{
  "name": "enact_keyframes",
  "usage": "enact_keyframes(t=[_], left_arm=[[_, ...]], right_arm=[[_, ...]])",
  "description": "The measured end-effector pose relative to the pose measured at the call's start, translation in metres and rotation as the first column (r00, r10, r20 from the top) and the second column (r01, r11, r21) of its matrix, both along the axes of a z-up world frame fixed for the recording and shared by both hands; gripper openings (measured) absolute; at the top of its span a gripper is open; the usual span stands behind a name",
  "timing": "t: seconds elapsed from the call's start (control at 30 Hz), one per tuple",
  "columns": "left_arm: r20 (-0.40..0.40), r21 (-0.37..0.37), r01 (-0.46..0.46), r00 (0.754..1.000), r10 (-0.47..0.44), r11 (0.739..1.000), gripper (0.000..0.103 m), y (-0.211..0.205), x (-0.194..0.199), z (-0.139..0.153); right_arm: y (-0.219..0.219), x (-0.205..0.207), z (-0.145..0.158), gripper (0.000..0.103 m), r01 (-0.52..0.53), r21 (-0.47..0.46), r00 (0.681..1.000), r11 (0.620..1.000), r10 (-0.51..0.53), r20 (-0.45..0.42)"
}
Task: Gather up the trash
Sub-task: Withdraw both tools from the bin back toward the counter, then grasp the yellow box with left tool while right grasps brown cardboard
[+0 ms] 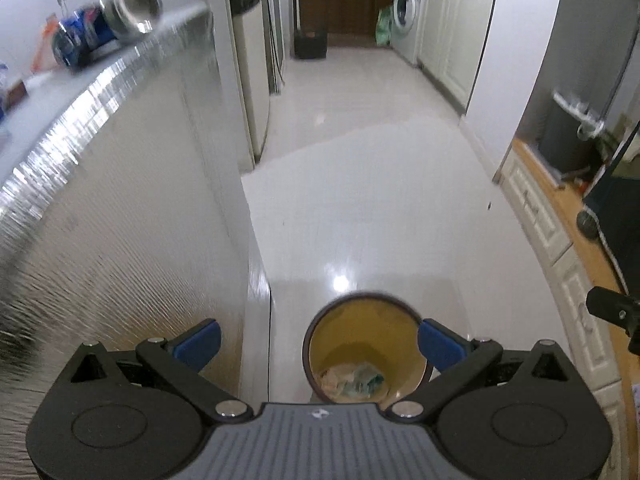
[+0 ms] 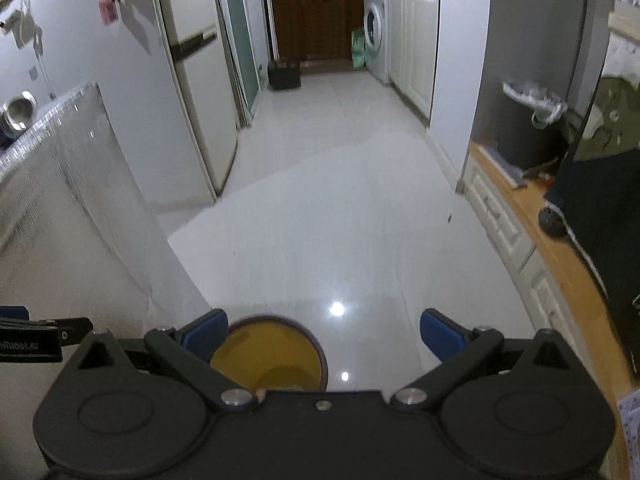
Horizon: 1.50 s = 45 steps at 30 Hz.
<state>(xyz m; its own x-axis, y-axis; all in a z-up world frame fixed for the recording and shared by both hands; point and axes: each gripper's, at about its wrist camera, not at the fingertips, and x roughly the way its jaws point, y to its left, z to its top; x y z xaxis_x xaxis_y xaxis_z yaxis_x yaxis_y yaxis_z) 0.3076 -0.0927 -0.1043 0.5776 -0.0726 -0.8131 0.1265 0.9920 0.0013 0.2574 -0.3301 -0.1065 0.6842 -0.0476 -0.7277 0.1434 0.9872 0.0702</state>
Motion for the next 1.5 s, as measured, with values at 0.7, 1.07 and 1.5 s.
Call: enact_keyframes(t=[0.7, 1.07, 1.5], left_arm=[[0.383, -0.042, -0.042, 0.922, 0.055, 0.998, 0.103, 0.051, -0.076, 0.151], [0.453, 0.003, -0.110, 0.886, 0.097, 0.994, 0.103, 0.119, -0.096, 0.181], [0.408, 0.018, -0.212, 0.894, 0.187, 0.977, 0.103, 0.234, -0.086, 0.166]], right_arm=[[0.051, -0.044, 0.116, 0.103, -0.080, 0.002, 0.916, 0.997, 0.073, 0.395], [0.114, -0.044, 0.137, 0.103, -0.165, 0.031, 0.874, 0.986, 0.132, 0.468], [0.199, -0.022, 0.140, 0.103, -0.281, 0.095, 0.850, 0.955, 0.202, 0.486]])
